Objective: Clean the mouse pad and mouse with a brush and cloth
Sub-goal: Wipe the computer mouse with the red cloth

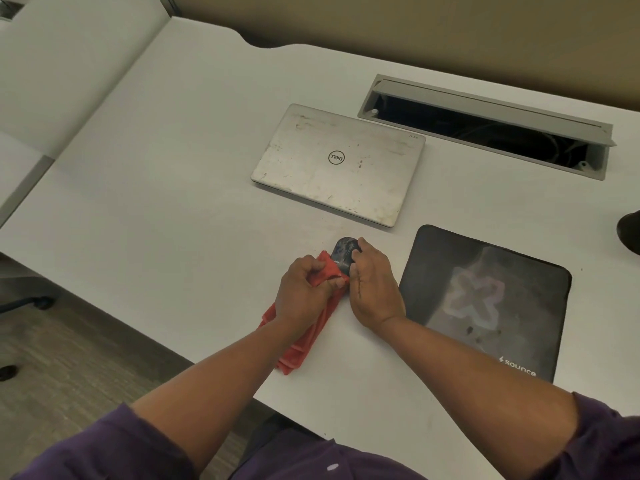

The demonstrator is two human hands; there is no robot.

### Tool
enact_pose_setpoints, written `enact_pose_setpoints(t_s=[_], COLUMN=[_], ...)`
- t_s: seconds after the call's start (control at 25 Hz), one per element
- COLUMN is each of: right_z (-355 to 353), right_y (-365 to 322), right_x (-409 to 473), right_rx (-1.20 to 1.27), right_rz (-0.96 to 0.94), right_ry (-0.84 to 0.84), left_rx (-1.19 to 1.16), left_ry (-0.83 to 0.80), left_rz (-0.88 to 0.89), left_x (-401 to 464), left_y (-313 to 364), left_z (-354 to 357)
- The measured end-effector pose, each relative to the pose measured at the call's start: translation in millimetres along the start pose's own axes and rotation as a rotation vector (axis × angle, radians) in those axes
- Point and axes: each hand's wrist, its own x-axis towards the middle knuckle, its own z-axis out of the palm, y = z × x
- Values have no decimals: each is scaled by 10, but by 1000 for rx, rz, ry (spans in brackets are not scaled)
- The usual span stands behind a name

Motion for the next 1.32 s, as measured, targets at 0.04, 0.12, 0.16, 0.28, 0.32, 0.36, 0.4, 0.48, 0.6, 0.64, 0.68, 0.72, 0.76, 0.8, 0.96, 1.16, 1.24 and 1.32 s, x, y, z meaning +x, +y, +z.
enact_pose_setpoints(t_s=[0.04, 0.12, 0.16, 0.28, 0.32, 0.36, 0.4, 0.48, 0.6, 0.64, 0.68, 0.72, 0.76, 0.8, 0.96, 1.16, 1.24, 1.32], right_z=[4, 14, 17, 16, 11, 6, 1, -10, -6, -3, -4, -6, -5, -7, -18, -14, -10, -4], right_y=[3, 8, 7, 3, -1, -6, -11, -21, -22, -19, -22, -29, -38, -43, -56, -49, -46, -36], right_x=[2, 2, 3, 4, 4, 1, 0, 3, 3, 0, -2, -2, -4, -7, -6, -7, -9, -7], right_rx=[1, -3, -8, -21, -21, -21, -21, -26, -42, -45, -45, -42, -40, -39, -41, -49, -55, -61], right_rz=[-1, -2, -5, -6, -1, 2, 3, 5, 5, 5, 8, 12, 17, 21, 24, 19, 13, 20], right_ry=[5, 8, 9, 6, 3, -1, -3, -10, -9, -5, -3, -4, -6, -6, -11, -6, 0, -1], left_rx=[-30, -79, -88, -100, -92, -71, -51, -34, -94, -119, -143, -165, -177, -181, -125, -152, -170, -174], left_ry=[4, 22, 39, 65, 57, 46, 34, 20, 6, 6, 11, 19, 27, 31, -15, -34, -6, -5], left_rz=[-8, -50, -79, -136, -129, -111, -95, -99, -166, -183, -198, -214, -228, -234, -168, -211, -256, -258], left_x=[3, 23, 37, 67, 64, 51, 39, 25, 76, 104, 132, 158, 172, 174, 107, 165, 206, 222], left_y=[14, 48, 63, 84, 77, 65, 53, 39, 74, 90, 104, 115, 117, 112, 89, 110, 139, 133], left_z=[14, 37, 45, 53, 51, 45, 39, 33, 35, 39, 44, 55, 65, 81, 37, 7, 29, 35])
